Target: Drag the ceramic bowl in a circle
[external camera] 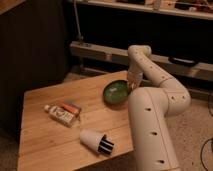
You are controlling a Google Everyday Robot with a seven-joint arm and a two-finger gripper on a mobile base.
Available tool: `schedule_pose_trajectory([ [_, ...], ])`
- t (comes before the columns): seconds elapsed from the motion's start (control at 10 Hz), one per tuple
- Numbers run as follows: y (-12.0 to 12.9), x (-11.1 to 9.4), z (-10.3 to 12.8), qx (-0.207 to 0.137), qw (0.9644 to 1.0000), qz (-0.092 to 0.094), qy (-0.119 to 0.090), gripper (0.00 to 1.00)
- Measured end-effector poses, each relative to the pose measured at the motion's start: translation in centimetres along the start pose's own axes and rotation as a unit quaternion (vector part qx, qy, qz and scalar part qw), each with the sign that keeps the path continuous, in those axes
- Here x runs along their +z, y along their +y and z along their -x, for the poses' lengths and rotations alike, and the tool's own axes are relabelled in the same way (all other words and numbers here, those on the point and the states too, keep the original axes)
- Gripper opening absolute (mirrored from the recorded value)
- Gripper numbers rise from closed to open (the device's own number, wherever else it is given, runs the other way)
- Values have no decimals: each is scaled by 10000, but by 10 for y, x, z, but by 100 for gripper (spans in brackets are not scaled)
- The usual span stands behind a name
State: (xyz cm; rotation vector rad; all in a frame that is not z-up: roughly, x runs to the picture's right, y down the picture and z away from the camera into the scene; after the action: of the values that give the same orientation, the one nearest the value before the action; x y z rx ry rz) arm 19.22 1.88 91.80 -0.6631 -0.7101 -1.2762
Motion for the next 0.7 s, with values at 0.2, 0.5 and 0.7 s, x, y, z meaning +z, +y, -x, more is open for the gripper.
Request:
schedule_pose_trajectory([
  [0.2,16,6,20,161,9997,-195,-54,2],
  [0.5,38,23,59,395,9975,-569,-157,2],
  [0.7,55,33,104,556,9930,-1022,-206,2],
])
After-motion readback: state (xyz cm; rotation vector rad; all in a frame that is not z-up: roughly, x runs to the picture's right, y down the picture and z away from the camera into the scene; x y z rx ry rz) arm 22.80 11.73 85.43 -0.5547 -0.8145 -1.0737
